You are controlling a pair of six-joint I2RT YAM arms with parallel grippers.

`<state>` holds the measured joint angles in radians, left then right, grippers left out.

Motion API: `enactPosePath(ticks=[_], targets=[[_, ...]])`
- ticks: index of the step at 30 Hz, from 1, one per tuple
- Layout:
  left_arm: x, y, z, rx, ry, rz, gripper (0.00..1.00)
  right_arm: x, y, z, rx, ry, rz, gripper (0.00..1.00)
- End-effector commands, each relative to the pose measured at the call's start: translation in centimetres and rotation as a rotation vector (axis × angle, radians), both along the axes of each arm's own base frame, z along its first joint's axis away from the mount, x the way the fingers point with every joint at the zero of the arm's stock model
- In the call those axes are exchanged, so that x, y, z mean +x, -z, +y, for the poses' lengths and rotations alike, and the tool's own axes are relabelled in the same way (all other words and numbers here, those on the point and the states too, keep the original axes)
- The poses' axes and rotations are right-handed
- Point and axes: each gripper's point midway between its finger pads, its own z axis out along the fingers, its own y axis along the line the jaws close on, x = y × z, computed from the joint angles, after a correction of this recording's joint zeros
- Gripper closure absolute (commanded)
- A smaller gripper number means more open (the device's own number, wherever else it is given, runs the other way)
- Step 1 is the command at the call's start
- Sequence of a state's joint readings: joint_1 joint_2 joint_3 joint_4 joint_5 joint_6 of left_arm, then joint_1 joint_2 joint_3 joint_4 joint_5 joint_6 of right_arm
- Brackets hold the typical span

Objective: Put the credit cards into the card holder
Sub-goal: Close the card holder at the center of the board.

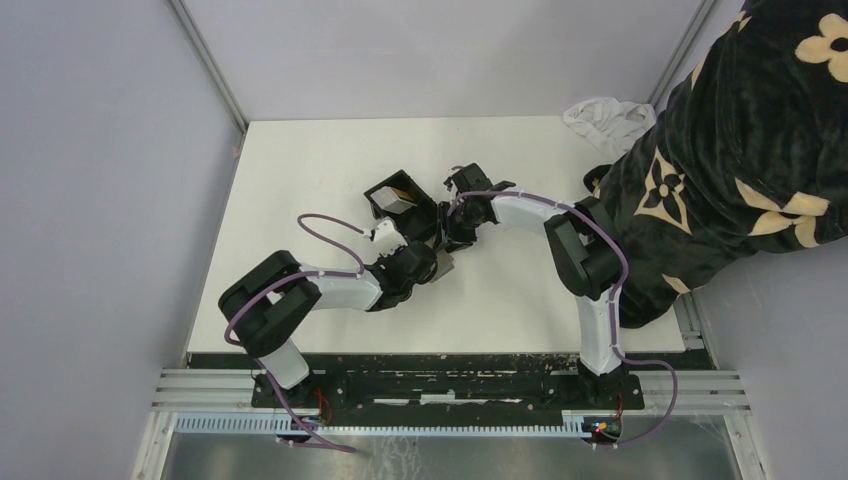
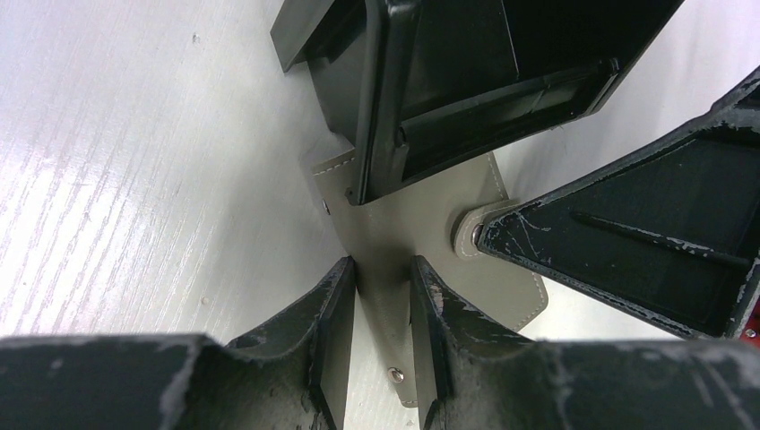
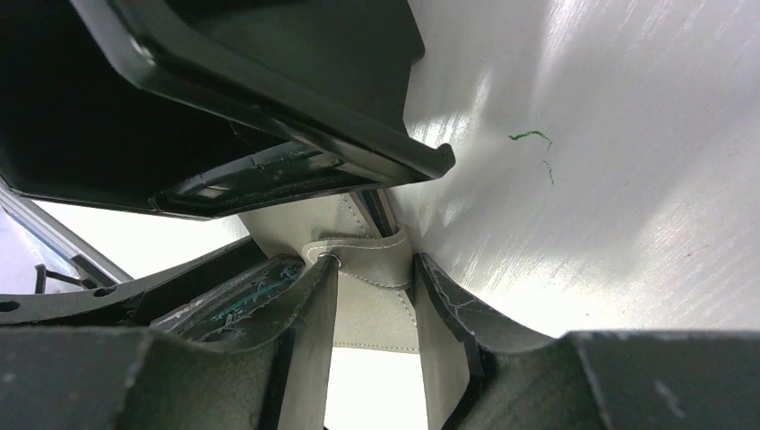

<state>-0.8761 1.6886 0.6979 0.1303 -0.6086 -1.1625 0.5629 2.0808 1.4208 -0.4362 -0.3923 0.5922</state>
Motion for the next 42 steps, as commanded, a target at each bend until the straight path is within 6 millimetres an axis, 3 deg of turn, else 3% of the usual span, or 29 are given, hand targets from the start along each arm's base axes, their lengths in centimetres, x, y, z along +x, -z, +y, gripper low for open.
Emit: enactPosePath(ticks=[1, 21, 25, 29, 30, 32, 37, 42], targets=[[-7.4, 8.6, 4.9, 0.243, 0.123, 0.348, 0.65, -2.0, 2.9, 1.5, -0.069, -0.072, 0.024, 0.59], [-8.2, 9.9, 5.0, 0.213, 0.126, 0.364, 0.66, -3.9, 4.1, 2.4, -0.196, -0.148, 0.036, 0.6], [-7.8, 9.1, 5.0, 0.216, 0.124, 0.345, 0.65, -3.3, 2.6, 2.3, -0.181, -0.141, -0.023, 0.54], [-6.0, 6.5, 4.3, 0.216, 0.116, 0.275, 0.6, -1.6, -1.2, 2.2, -0.152, -0.137, -0.144, 0.39], [-5.4, 5.6, 3.9, 0.215, 0.118, 0.25, 0.58, -1.1, -2.1, 2.0, -0.149, -0.129, -0.181, 0.31], [-3.9, 3.8, 2.9, 0.222, 0.141, 0.198, 0.55, -0.2, -3.7, 1.5, -0.149, -0.108, -0.246, 0.02], [0.0, -2.2, 0.1, 0.232, 0.155, 0.075, 0.49, 1.7, -7.7, 0.1, -0.156, -0.058, -0.357, 0.01], [2.2, -10.1, -0.5, 0.209, 0.133, -0.068, 0.42, 2.3, -11.7, -1.2, -0.173, -0.036, -0.467, 0.0]])
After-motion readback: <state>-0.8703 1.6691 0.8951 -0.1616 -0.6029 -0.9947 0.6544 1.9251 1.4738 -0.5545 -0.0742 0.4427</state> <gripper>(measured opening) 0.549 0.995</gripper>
